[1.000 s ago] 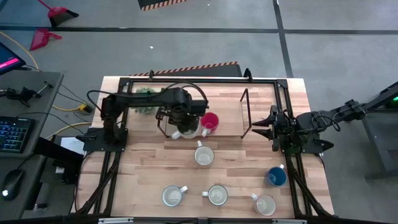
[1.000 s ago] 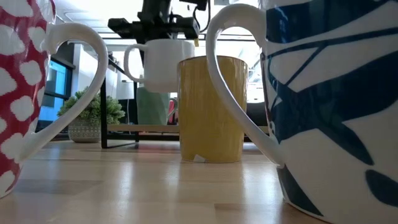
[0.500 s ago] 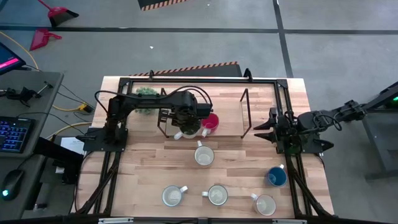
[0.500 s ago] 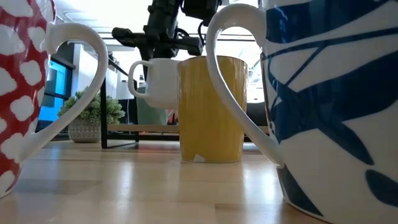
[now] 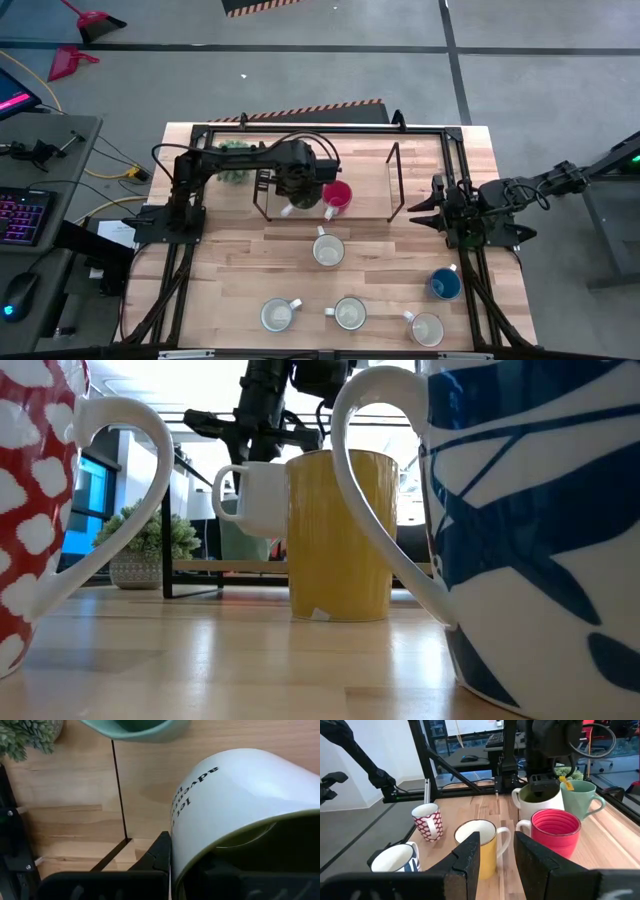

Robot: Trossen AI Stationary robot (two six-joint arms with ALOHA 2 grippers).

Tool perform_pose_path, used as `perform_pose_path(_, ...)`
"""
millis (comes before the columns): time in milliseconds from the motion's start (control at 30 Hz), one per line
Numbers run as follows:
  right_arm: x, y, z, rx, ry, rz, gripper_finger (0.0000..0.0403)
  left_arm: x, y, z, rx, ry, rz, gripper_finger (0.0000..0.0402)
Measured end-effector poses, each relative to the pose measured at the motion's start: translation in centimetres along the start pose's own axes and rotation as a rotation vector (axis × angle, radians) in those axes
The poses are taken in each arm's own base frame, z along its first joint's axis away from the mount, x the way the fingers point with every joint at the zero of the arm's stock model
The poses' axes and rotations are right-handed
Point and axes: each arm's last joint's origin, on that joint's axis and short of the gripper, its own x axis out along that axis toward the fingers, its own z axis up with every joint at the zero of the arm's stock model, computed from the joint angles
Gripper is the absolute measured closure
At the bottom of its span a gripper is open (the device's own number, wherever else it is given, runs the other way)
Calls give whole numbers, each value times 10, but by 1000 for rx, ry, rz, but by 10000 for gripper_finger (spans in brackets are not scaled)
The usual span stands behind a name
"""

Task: Place coffee mugs
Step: Put the white mug on the shelf

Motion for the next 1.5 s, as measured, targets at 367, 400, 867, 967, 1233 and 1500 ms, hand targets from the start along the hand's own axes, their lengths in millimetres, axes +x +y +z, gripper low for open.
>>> perform_pose_path(367, 0, 0, 0, -8, 0, 0, 299, 5, -4, -3, -13, 6, 17, 395)
perform_pose_path(400, 0, 0, 0, -8, 0, 0, 299, 7, -5, -3, -13, 6, 20, 395)
perform_pose_path(867, 0, 1, 1, -16, -9, 26, 299, 24, -5, -7, -30, 41, 84, 395)
perform_pose_path(967, 0, 1, 1, -23, -11, 28, 299, 25, -5, -7, -28, 43, 83, 395)
perform_pose_path(1233, 0, 1, 1, -31, -11, 28, 299, 25, -4, -3, -21, 41, 86, 379)
perform_pose_path(1500, 0, 1, 1, -33, -3, 26, 299, 25, -4, -1, 0, 40, 85, 352)
